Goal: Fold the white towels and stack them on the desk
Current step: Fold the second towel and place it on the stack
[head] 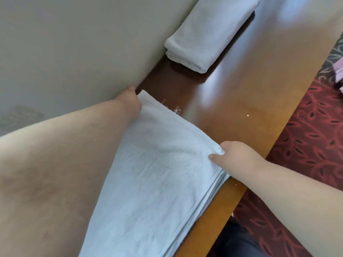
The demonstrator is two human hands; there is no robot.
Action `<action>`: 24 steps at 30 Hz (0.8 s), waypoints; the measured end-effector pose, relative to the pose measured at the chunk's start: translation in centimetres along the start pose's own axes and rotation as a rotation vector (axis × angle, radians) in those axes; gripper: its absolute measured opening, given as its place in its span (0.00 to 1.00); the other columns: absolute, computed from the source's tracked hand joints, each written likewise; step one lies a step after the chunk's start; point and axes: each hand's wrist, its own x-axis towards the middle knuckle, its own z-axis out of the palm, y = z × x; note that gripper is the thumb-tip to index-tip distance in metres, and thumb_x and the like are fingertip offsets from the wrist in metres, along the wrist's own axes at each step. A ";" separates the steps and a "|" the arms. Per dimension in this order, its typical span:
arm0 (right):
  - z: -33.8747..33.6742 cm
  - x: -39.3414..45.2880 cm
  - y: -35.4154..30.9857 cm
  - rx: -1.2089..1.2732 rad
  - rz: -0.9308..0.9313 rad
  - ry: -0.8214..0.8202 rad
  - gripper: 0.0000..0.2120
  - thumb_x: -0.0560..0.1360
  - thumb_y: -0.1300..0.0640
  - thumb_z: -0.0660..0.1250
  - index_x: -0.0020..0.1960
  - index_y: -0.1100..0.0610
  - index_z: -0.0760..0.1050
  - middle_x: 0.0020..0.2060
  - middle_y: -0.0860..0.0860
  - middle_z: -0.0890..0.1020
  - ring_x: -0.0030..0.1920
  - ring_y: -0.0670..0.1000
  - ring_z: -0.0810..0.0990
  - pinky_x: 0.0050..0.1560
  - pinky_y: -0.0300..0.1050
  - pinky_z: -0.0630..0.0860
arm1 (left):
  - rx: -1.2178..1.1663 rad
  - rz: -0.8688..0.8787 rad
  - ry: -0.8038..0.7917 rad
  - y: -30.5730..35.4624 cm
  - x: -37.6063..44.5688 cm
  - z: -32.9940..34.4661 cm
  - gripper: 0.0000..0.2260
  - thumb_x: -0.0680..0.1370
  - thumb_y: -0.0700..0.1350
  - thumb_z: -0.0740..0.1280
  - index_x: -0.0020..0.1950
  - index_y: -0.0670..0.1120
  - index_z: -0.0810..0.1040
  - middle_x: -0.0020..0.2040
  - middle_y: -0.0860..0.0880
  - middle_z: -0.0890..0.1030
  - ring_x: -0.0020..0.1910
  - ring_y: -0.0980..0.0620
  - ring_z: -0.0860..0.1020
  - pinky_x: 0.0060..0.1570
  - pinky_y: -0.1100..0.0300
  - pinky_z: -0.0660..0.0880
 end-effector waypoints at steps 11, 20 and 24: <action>0.2 -4.8 -1.8 0.664 -0.125 -0.083 0.14 0.74 0.50 0.73 0.58 0.45 0.77 0.46 0.39 0.84 0.46 0.41 0.83 0.47 0.40 0.79 | 0.074 0.195 0.093 -4.3 -4.1 -5.6 0.07 0.79 0.47 0.65 0.43 0.48 0.72 0.40 0.47 0.79 0.37 0.45 0.74 0.35 0.57 0.64; 1.7 -14.0 -9.9 0.388 -0.450 -0.356 0.07 0.74 0.53 0.71 0.46 0.41 0.81 0.43 0.50 0.86 0.41 0.52 0.84 0.36 0.40 0.78 | -0.376 -0.303 0.104 -13.2 -14.0 -8.5 0.06 0.75 0.42 0.60 0.38 0.46 0.71 0.35 0.44 0.73 0.32 0.46 0.73 0.38 0.55 0.75; 4.3 -18.1 -13.3 0.198 -0.551 -0.356 0.16 0.73 0.54 0.71 0.39 0.31 0.78 0.41 0.43 0.85 0.33 0.46 0.82 0.31 0.39 0.76 | -0.700 -0.422 0.045 -18.4 -18.8 -9.2 0.09 0.73 0.46 0.58 0.38 0.45 0.76 0.31 0.48 0.81 0.27 0.47 0.80 0.33 0.57 0.78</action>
